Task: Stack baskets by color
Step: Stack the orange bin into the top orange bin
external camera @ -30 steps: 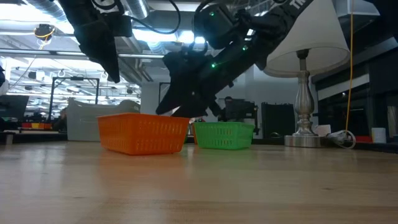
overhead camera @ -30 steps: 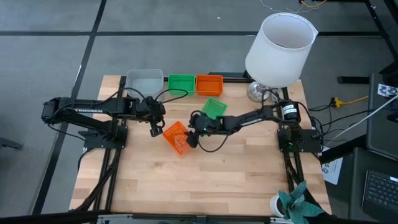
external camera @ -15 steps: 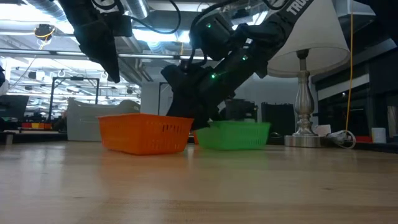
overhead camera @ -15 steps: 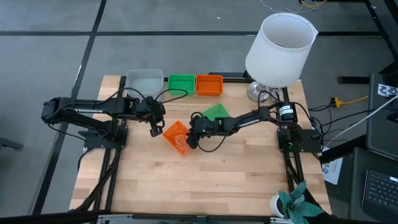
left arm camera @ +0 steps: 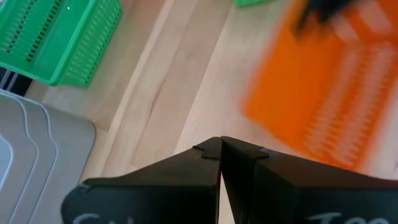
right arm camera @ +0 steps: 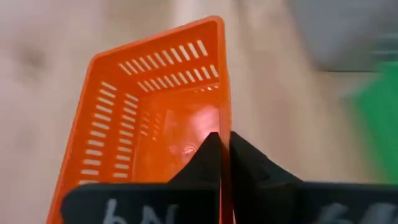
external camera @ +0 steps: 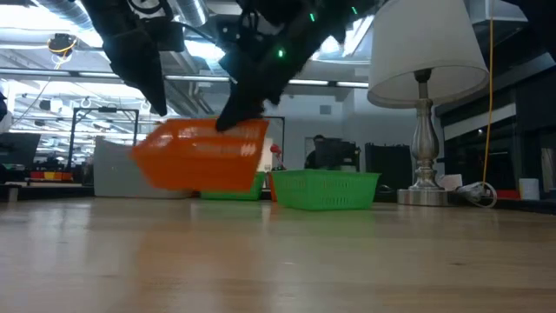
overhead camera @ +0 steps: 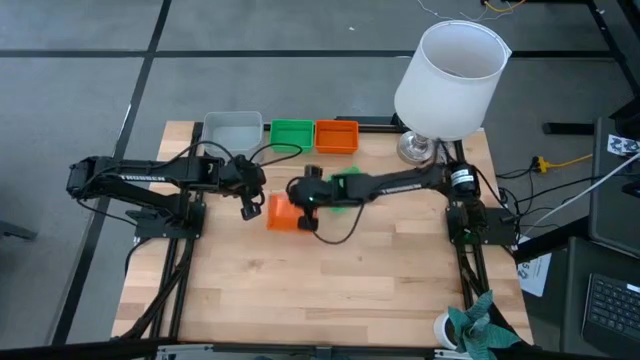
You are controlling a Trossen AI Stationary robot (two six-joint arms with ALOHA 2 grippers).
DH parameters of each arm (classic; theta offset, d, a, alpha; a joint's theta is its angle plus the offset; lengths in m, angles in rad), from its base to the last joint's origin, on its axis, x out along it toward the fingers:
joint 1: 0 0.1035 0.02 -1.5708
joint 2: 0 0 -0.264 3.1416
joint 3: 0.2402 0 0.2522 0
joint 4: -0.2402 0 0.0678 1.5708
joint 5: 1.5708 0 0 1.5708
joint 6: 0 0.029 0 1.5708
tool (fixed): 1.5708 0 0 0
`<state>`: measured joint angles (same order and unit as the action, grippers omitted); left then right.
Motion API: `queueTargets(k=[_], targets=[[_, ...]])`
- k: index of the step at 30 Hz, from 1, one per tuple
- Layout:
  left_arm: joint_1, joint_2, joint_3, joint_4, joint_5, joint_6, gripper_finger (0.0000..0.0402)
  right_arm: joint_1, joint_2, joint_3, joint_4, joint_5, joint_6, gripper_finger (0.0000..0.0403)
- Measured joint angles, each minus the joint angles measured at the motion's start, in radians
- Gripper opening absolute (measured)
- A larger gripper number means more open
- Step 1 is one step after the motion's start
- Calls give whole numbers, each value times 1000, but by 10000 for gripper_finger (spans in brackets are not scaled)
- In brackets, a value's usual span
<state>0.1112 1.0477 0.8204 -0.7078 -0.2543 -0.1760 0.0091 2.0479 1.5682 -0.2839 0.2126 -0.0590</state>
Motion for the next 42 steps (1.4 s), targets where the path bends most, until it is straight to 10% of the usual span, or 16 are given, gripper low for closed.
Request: queueTargets(k=[11,20,26,42], targets=[[-2,-1,0,-68,-25,-93,0,-141,-7,561,-705,386,-335,2],[-123,-105,0,-183,-132,-193,0,-452,-2,594,-815,-35,-367,2],[-222,-228,-13,-170,-161,-210,0,-587,0,510,-728,-119,-439,2],[-351,-764,-506,306,-248,-79,0,-745,1,284,-445,-446,-577,2]])
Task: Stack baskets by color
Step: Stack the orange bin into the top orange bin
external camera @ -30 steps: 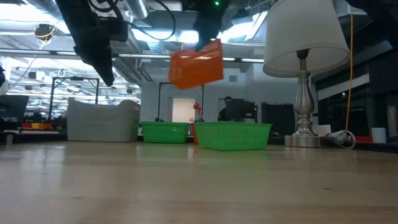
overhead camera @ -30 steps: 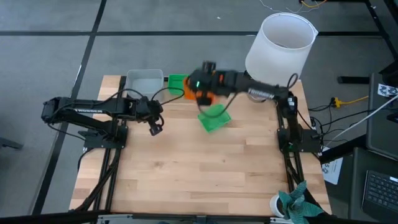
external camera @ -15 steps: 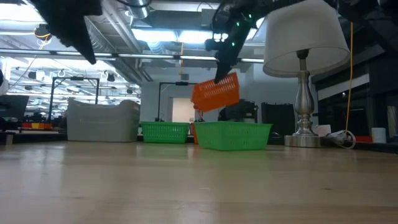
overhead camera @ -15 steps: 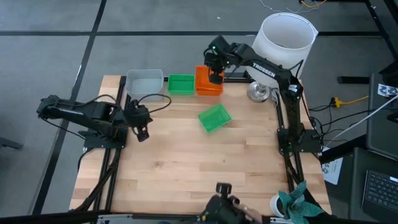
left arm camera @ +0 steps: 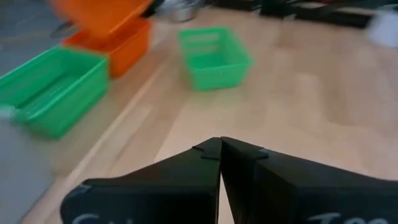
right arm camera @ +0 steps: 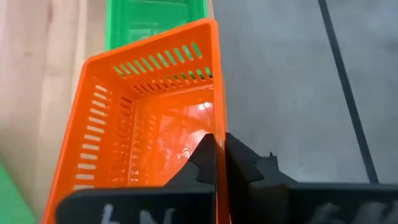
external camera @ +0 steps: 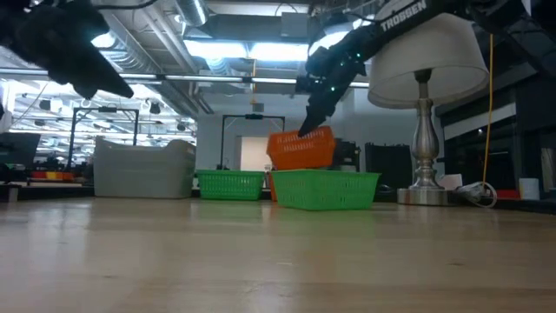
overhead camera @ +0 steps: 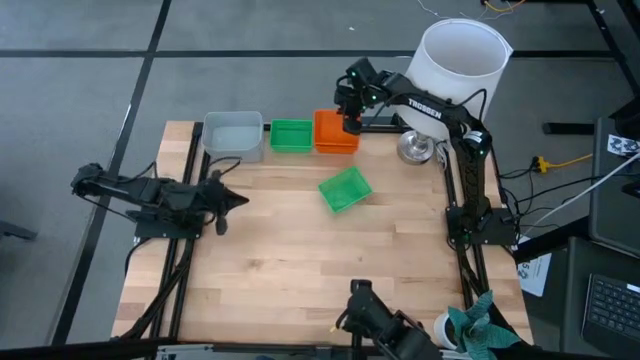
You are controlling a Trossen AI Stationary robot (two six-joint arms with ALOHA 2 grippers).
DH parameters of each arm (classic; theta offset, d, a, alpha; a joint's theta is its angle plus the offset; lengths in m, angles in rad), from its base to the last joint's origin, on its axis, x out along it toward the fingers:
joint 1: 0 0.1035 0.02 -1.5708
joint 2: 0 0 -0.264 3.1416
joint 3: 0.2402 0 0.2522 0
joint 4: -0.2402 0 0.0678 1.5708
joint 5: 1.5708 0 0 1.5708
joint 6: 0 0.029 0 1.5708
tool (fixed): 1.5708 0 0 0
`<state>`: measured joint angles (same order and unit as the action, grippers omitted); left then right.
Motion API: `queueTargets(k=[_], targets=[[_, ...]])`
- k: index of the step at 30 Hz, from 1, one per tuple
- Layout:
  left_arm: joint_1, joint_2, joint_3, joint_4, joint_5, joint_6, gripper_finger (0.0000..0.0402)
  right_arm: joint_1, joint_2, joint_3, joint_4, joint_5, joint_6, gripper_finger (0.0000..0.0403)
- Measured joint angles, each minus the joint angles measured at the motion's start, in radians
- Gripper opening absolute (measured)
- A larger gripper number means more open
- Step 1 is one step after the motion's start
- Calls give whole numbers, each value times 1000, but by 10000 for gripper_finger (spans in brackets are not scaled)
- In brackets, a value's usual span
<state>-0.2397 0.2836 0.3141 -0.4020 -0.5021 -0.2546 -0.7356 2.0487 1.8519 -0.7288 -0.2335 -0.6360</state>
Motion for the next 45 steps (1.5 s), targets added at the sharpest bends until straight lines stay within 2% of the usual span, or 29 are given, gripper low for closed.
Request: queueTargets(k=[7,9,12,25,31,33,39,45], targets=[[-1,-223,-116,196,242,239,0,-3,0,-71,99,-34,-31,2],[-2,-271,-129,211,277,277,0,-3,-1,-76,91,-34,-30,2],[-1,-281,-138,215,277,291,0,-6,-1,-77,96,-33,-30,10],[-1,-276,-151,212,280,259,0,-7,-1,-77,104,-23,3,114],[-1,-276,-151,198,281,293,0,-6,-1,-62,122,-19,6,132],[-1,-276,-151,179,300,333,0,7,-1,-51,143,18,21,131],[-1,-280,-183,165,332,314,0,56,-1,-42,148,272,23,127],[0,-279,-252,282,331,350,0,74,-1,-42,169,406,29,127]])
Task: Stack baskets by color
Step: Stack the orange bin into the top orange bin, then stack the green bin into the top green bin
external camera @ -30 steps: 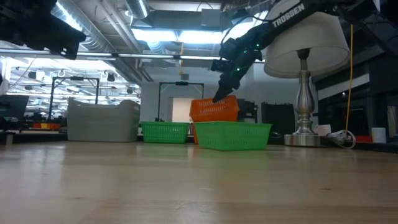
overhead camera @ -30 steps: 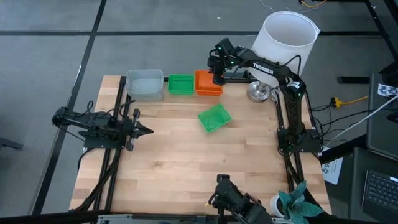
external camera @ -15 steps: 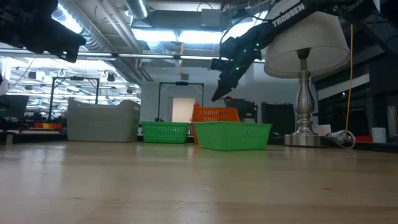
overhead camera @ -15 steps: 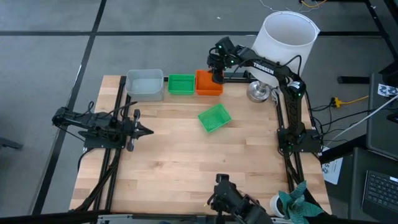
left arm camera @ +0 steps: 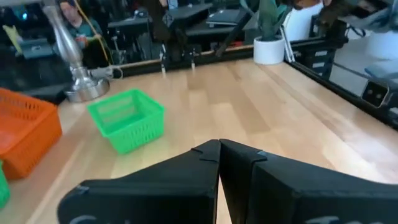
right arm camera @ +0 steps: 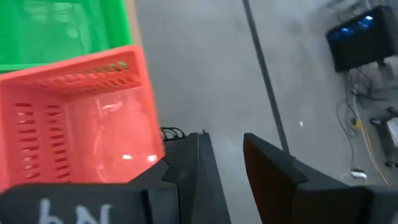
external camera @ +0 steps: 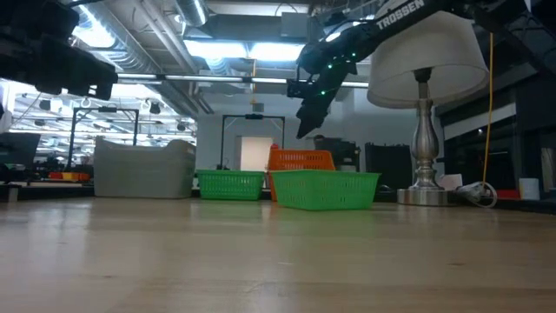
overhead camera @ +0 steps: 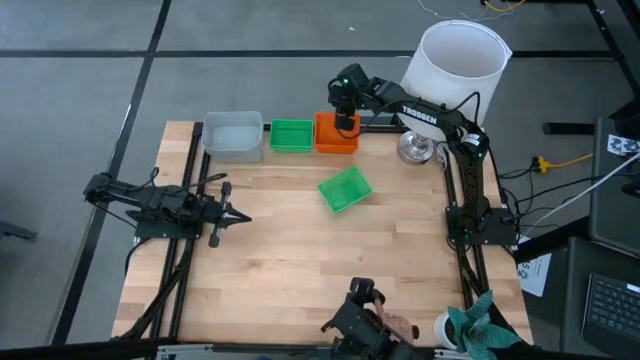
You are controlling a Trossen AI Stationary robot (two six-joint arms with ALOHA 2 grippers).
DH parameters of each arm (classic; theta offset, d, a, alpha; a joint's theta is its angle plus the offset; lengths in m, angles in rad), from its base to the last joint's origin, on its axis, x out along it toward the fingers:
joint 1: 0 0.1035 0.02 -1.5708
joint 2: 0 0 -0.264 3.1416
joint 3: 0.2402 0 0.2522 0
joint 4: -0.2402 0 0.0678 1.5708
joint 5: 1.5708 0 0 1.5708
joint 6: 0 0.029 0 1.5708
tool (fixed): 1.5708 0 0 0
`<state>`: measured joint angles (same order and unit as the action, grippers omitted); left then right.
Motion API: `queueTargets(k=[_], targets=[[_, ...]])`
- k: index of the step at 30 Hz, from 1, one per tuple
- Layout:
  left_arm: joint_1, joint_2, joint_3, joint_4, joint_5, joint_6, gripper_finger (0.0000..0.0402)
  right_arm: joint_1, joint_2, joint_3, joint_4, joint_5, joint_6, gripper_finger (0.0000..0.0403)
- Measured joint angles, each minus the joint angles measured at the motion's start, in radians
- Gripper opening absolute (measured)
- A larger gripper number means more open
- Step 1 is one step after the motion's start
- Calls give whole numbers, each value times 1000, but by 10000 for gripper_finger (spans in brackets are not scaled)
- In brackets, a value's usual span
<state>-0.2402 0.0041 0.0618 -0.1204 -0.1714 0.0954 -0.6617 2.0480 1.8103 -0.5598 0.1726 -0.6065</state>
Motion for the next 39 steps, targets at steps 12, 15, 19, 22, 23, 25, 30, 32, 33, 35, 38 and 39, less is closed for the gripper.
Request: queueTargets(k=[12,15,19,22,23,25,30,32,33,35,38,39], targets=[[118,30,-54,157,34,-9,0,-29,81,1,145,96,43,127],[135,43,-54,156,36,-42,0,-27,119,1,223,130,43,127],[138,62,-54,153,53,-61,0,-26,158,1,284,149,35,127],[138,75,-54,152,59,-65,0,-27,182,0,299,155,26,127],[138,79,-54,152,59,-67,0,-27,187,0,307,155,25,127],[138,84,-54,152,59,-67,0,-27,192,0,307,155,25,127],[138,89,-54,151,59,-68,0,-24,194,0,302,151,25,127],[138,88,-54,151,59,-68,0,-20,195,0,294,150,25,127],[138,89,-54,151,59,-68,0,-18,195,0,280,147,25,127],[138,89,-54,151,59,-68,0,-12,194,1,241,142,25,127],[138,89,-54,151,59,-68,0,-1,196,-1,196,146,29,127],[138,89,-54,151,59,-68,0,0,196,-1,200,149,31,127]])
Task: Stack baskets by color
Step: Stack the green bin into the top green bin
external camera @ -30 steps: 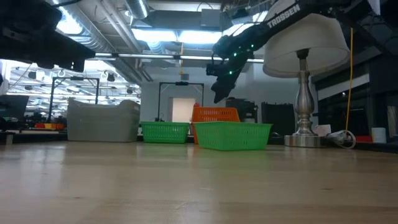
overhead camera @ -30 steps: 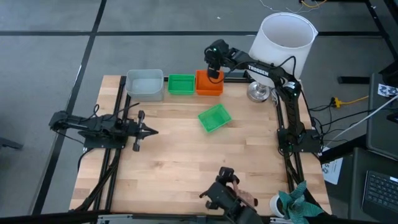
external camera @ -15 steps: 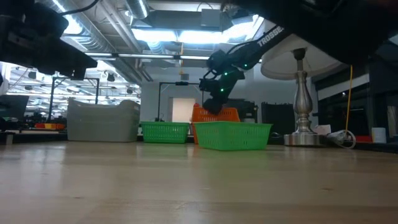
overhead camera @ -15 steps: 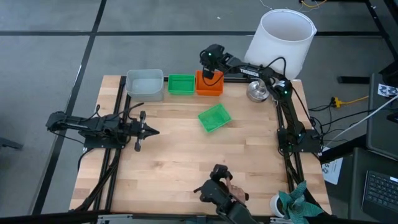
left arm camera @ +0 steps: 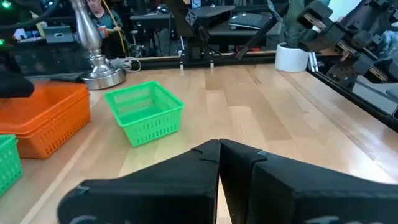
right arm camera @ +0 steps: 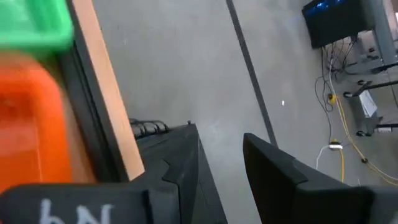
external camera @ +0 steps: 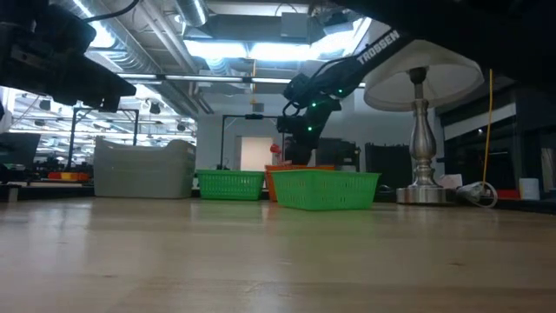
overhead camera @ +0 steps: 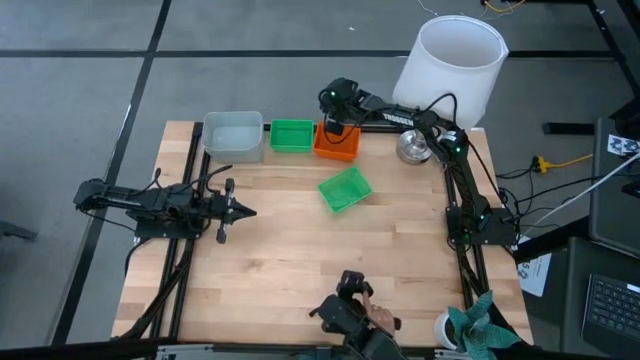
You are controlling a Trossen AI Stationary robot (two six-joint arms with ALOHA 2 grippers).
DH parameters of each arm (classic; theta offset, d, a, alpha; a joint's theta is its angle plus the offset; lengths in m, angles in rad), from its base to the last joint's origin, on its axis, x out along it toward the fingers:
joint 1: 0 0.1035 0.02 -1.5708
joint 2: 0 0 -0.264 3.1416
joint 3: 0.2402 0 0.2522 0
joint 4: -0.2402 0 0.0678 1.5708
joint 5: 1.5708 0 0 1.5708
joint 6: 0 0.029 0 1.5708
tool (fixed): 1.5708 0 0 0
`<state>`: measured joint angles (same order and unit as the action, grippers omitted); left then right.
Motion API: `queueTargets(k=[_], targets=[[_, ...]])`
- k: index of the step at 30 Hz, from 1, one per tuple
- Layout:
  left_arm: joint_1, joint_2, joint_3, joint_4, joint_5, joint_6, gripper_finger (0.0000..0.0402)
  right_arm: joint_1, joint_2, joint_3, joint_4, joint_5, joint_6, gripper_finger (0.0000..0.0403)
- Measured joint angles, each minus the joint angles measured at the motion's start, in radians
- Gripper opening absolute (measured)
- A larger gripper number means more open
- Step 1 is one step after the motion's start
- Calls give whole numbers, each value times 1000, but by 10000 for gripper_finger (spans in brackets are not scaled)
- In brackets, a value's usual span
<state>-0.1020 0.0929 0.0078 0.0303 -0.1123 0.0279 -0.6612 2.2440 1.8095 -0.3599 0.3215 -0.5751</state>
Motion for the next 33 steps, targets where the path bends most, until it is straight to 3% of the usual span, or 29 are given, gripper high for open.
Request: queueTargets(k=[10,17,19,26,33], targets=[[0,0,0,-2,7,-1,0,42,-20,0,101,125,-8,127],[0,0,0,-2,7,-1,0,162,-99,0,-139,127,103,127],[0,0,0,-2,7,-1,0,201,-117,0,-249,85,168,127],[0,0,0,-2,7,0,0,254,-111,1,-466,-252,261,127],[0,0,0,-3,9,0,0,241,-84,2,-475,-269,291,127]])
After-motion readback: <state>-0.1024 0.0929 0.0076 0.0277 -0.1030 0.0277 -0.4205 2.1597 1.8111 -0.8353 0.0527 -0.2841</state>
